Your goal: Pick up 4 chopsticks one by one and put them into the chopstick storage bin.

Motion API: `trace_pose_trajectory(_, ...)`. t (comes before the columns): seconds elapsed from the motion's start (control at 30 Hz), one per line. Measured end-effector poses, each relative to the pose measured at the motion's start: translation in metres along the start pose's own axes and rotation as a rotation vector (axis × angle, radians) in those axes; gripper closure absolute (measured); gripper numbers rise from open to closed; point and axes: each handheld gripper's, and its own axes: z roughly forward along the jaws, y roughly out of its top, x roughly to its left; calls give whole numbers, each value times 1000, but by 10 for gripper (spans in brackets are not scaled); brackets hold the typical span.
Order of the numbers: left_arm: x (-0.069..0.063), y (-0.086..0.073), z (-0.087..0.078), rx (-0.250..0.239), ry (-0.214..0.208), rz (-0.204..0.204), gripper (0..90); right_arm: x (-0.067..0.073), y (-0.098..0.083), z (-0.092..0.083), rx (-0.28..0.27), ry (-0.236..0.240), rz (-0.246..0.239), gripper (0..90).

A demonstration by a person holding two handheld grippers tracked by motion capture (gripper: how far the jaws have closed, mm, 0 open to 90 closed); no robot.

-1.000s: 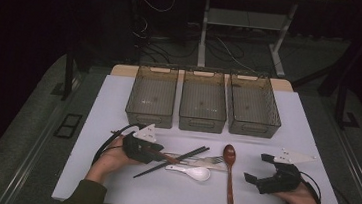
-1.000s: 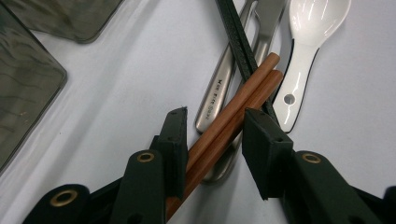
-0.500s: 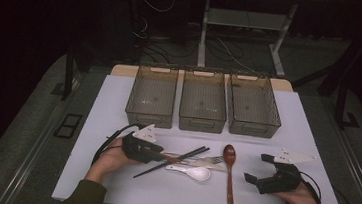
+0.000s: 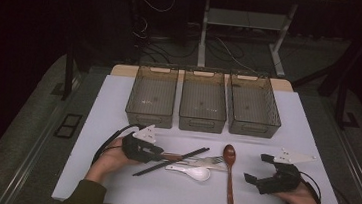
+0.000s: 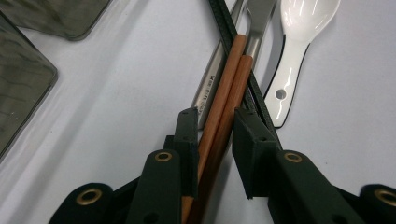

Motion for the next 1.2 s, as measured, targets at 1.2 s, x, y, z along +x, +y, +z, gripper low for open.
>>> trace_pose_trajectory(1.2, 16, -8, -2, 12, 125, -92, 758, 0, 0, 1, 5, 2, -3, 7)
